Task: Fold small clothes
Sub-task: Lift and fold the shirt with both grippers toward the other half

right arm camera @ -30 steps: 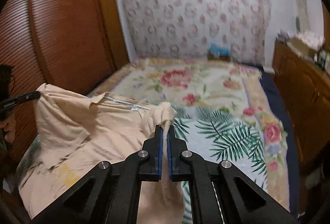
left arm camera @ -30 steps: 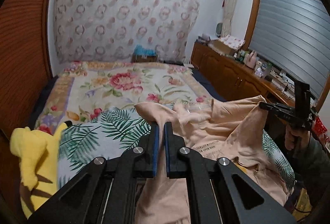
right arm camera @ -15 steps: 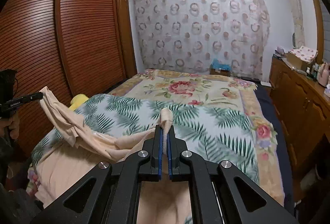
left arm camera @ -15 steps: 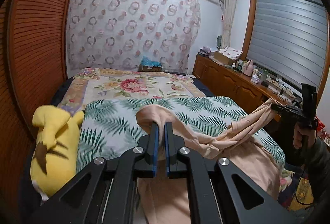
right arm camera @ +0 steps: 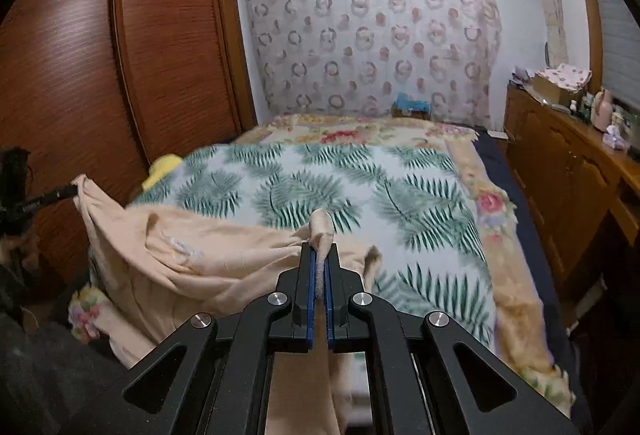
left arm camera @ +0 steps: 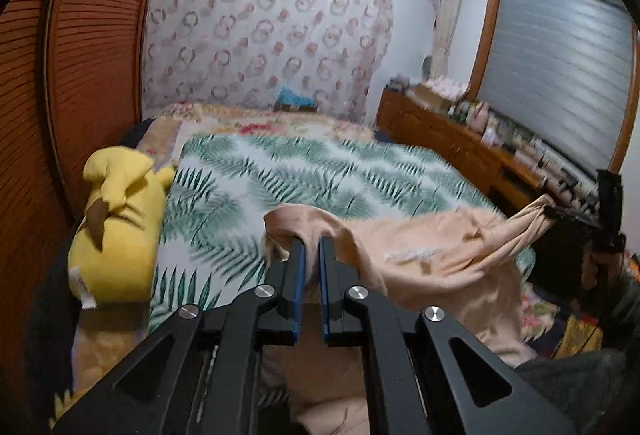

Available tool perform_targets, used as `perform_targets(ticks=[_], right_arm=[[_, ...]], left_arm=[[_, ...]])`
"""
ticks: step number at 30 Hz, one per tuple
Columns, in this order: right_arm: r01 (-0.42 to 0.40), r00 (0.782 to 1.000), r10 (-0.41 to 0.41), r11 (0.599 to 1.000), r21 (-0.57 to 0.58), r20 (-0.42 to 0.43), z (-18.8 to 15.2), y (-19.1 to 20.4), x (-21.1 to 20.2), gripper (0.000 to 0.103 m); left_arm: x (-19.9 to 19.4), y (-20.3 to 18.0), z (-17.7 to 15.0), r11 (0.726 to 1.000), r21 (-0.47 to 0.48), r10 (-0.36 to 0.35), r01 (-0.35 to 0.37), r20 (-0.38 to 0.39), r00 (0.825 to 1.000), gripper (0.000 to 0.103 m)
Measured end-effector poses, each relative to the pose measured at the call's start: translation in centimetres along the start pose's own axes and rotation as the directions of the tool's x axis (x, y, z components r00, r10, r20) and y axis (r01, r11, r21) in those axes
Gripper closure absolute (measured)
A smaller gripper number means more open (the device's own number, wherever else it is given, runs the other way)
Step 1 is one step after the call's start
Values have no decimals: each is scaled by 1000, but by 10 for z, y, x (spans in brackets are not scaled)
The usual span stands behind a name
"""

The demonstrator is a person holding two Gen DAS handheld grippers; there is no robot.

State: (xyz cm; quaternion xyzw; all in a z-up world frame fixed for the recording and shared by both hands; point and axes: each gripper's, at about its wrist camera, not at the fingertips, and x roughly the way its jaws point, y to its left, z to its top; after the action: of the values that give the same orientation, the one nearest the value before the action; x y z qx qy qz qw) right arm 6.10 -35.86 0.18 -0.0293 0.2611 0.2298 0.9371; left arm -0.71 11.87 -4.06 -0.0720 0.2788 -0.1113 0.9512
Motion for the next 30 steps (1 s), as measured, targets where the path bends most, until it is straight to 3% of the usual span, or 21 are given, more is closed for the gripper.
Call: perform_targets(ticks=[4,10,16,21,26,30], right_arm=[[8,999,-6,1000,25,-52,-7,-6,6,99],[20,995,-18,1000,17,-96,-5,-8,9,99],[19,990,-19,1000,-2,-143,-7,-3,4,99],[20,983,-18,1000,13,-185,-15,-10,1,99],[17,981,-14,1000,17,-193,-12,-10,-5,99],[23,981,-27,999,-23,-191,-4,-8,-5,99]], left_arm=[[7,0,-15,998,23,55,-54,-61,997,97],[12,3,-25,996,33,86,-84,-86,993,93],[10,5,-25,997,37,76,-74,-65,995,67],[23,7,-17,997,44,59,-56,-71,996,27],[53,13,-7,998,43,43,-39,-111,993,22],[82,19,3,993,69,104,-95,-147,984,22]])
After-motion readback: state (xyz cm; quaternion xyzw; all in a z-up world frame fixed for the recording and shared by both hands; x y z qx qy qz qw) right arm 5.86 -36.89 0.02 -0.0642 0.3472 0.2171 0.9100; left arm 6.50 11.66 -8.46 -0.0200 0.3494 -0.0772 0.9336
